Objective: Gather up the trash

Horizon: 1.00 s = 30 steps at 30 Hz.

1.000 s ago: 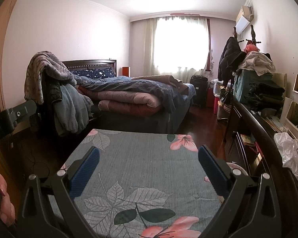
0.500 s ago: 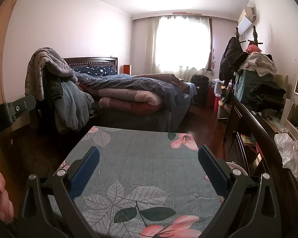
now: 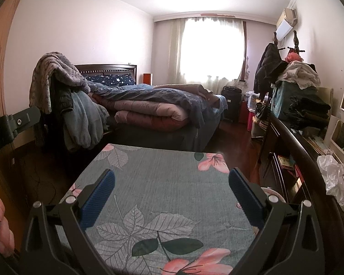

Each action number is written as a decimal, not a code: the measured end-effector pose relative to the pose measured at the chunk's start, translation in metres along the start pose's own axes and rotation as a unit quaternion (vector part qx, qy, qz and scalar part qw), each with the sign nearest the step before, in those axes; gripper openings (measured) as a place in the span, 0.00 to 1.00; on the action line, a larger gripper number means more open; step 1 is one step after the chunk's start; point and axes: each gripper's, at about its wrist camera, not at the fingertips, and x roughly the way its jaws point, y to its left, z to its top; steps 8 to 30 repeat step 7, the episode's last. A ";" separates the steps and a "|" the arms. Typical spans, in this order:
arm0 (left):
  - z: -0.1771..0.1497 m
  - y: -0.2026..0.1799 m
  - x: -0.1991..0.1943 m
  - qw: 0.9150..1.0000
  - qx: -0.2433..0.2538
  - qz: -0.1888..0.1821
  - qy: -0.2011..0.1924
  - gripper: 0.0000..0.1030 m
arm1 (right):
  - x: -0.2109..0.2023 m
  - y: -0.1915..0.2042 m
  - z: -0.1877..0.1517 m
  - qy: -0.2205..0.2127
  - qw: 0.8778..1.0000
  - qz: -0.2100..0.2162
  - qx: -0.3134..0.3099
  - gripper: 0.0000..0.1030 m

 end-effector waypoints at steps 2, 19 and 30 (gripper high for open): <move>-0.001 0.002 0.000 1.000 -0.002 0.001 0.002 0.96 | 0.000 0.000 0.000 0.000 1.000 0.000 0.000 0.97; -0.001 0.003 0.000 1.000 -0.006 0.001 0.003 0.96 | 0.000 0.000 0.000 0.000 1.000 0.000 -0.001 0.97; -0.001 0.003 0.000 1.000 -0.006 0.001 0.003 0.96 | 0.000 0.000 0.000 0.000 1.000 0.000 -0.001 0.97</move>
